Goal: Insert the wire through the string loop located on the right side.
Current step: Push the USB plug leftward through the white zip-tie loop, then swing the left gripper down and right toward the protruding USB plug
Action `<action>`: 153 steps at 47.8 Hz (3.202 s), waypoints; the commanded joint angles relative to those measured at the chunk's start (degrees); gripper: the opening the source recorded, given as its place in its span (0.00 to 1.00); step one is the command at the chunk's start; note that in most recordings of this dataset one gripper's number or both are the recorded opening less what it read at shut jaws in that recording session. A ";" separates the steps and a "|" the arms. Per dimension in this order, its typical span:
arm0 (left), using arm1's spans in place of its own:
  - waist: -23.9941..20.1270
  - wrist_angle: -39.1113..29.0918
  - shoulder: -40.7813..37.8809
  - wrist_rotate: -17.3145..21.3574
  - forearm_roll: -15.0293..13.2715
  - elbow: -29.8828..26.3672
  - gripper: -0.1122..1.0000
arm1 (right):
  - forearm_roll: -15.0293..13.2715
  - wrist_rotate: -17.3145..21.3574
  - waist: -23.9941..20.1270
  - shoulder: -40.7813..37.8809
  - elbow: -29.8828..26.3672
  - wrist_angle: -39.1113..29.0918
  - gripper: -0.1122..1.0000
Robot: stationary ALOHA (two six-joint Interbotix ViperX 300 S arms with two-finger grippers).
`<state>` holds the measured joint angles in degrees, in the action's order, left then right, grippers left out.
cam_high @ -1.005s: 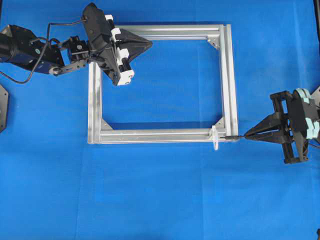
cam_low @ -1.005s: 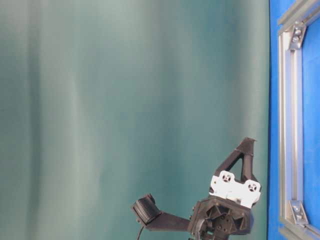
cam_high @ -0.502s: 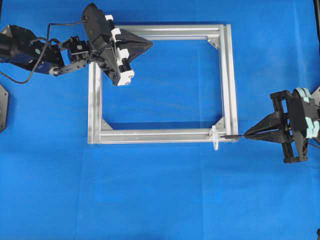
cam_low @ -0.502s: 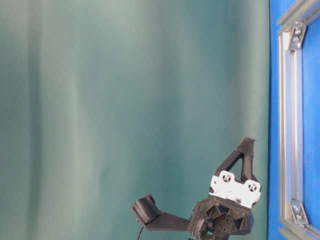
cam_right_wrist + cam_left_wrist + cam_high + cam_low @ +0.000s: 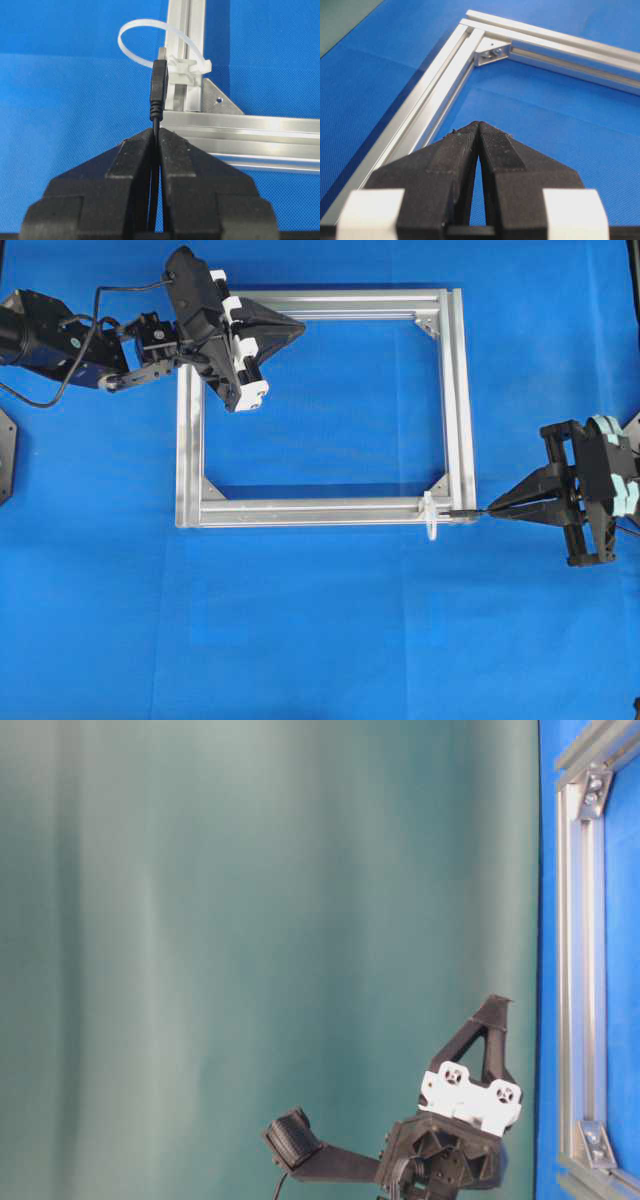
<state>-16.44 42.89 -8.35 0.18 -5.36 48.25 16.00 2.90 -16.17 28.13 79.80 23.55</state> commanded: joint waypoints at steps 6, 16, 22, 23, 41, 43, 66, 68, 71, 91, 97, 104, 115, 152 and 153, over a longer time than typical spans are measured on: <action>0.09 0.53 1.85 0.00 0.26 -0.88 0.10 | 0.09 -0.09 0.18 0.18 -0.62 0.70 0.08; 0.09 0.53 1.85 0.00 0.18 -0.88 0.10 | 0.09 -0.09 0.18 0.18 -0.62 0.70 0.08; 0.09 0.53 1.85 0.00 0.18 -0.88 0.10 | 0.09 -0.09 0.18 0.09 -0.53 0.70 0.08; 0.09 0.53 1.85 0.00 0.18 -0.88 0.10 | 0.09 -0.09 0.18 0.09 -0.53 0.70 0.08; 0.09 0.62 1.85 0.00 0.26 -0.88 0.10 | 0.09 -0.09 0.18 0.09 -0.62 0.70 0.08; 0.09 0.53 1.85 0.00 0.18 -0.88 0.10 | 0.09 -0.09 0.18 0.18 -0.62 0.70 0.08; 0.09 0.53 1.85 0.09 0.18 -0.79 0.10 | 0.09 -0.09 0.18 -1.14 -1.14 1.49 0.08; 0.09 0.62 1.85 0.09 0.18 -0.88 0.10 | 0.09 -0.09 0.18 -1.93 -1.49 1.93 0.08; 0.09 0.53 1.85 0.09 0.18 -0.79 0.10 | 0.09 -0.09 0.18 -3.16 -2.02 2.99 0.08; 0.09 0.62 1.85 0.09 0.26 -0.88 0.10 | 0.09 -0.09 0.18 -14.41 -7.91 9.67 0.08; 0.09 0.53 1.85 0.09 0.26 -0.79 0.10 | 0.09 -0.09 0.18 -16.26 -9.32 9.67 0.08; 0.18 0.53 1.85 0.09 0.26 -0.79 0.10 | 0.09 -0.09 0.18 -16.35 -9.40 9.93 0.08; 0.18 0.62 1.85 0.09 0.18 -0.88 0.10 | 0.09 -0.09 0.18 -16.35 -9.32 10.11 0.08; 16.88 0.70 2.02 -1.05 0.18 0.79 0.10 | 0.09 -0.09 0.18 -16.44 -9.40 9.93 0.08; 17.75 0.70 2.02 -1.05 0.26 0.79 0.10 | 0.09 -0.09 0.18 -16.35 -9.32 9.93 0.08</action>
<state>-1.93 42.98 -8.26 -0.79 -5.27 49.39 16.00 2.90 -16.08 11.43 71.28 33.05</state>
